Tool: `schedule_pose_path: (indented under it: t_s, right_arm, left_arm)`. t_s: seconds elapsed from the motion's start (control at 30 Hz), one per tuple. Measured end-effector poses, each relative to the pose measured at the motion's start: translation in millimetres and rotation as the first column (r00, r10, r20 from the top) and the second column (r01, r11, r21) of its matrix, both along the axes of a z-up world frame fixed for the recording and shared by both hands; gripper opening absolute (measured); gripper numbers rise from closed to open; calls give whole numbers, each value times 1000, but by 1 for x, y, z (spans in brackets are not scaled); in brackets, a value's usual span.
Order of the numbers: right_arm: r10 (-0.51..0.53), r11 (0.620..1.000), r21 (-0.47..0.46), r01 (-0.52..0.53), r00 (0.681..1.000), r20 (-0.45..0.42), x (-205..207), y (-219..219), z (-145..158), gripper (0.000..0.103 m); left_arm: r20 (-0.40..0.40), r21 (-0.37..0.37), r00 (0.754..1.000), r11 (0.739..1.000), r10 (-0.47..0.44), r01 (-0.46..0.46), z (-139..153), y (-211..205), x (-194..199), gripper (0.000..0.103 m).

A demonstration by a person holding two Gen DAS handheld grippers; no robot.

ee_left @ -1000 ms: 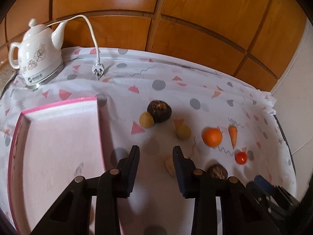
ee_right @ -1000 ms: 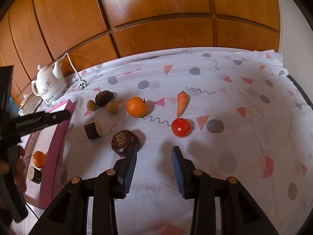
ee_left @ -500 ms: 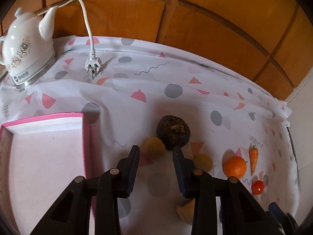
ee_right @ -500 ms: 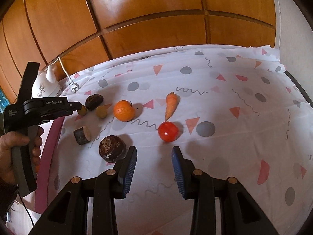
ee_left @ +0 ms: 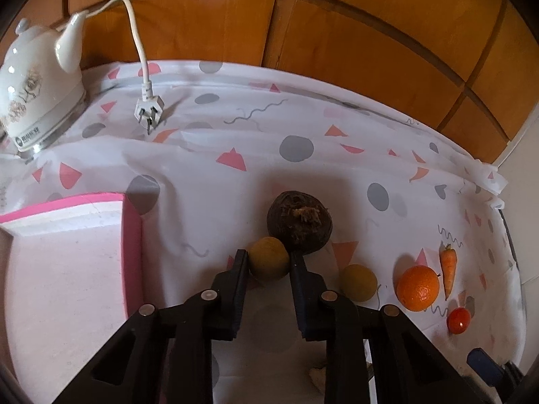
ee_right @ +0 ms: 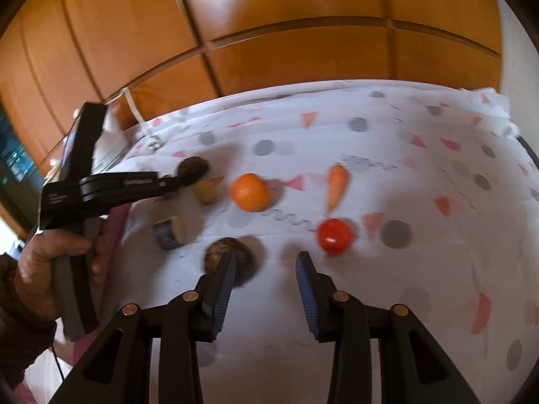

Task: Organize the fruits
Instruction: 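Grasp a small yellow potato with the left tool while the right tool grasps a brown round fruit, then carry the potato and brown fruit into the pink tray and release both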

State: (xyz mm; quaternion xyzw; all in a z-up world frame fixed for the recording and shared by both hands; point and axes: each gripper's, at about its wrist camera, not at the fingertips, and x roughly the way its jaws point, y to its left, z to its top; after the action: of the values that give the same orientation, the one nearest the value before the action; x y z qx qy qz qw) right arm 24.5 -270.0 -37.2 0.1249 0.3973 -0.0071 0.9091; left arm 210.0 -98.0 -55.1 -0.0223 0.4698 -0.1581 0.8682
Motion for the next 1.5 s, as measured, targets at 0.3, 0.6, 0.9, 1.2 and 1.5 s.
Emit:
schedule_pose_path:
  t_s: [0.3,0.6,0.9,1.2,1.5]
  right_arm:
    - [101,990,-92,-108,992,-71,29,34,-18,53]
    - [117,986,-106,-127,988,-97,35,37,-29,45]
    - [100,986,-121,-111,991,-93,26,36,-29,45]
    - [86,988,-119,-96,992,-91,14,36,-28,45]
    - [81,988,-124,-92,992,-93,5,39,-27,45]
  left_arm:
    - [24,9,999,1000,-24,24,7,-3,-17,24]
    - [31,-9,999,1000,-21,22,18,5,-41,24]
    - [95,-15,995,999,-29,31,41,14,-78,24]
    - [138,-27,990,1000,-10,14,53,29,-116,24]
    - [153,-50,988,999,12,-4,57,51,-143,24]
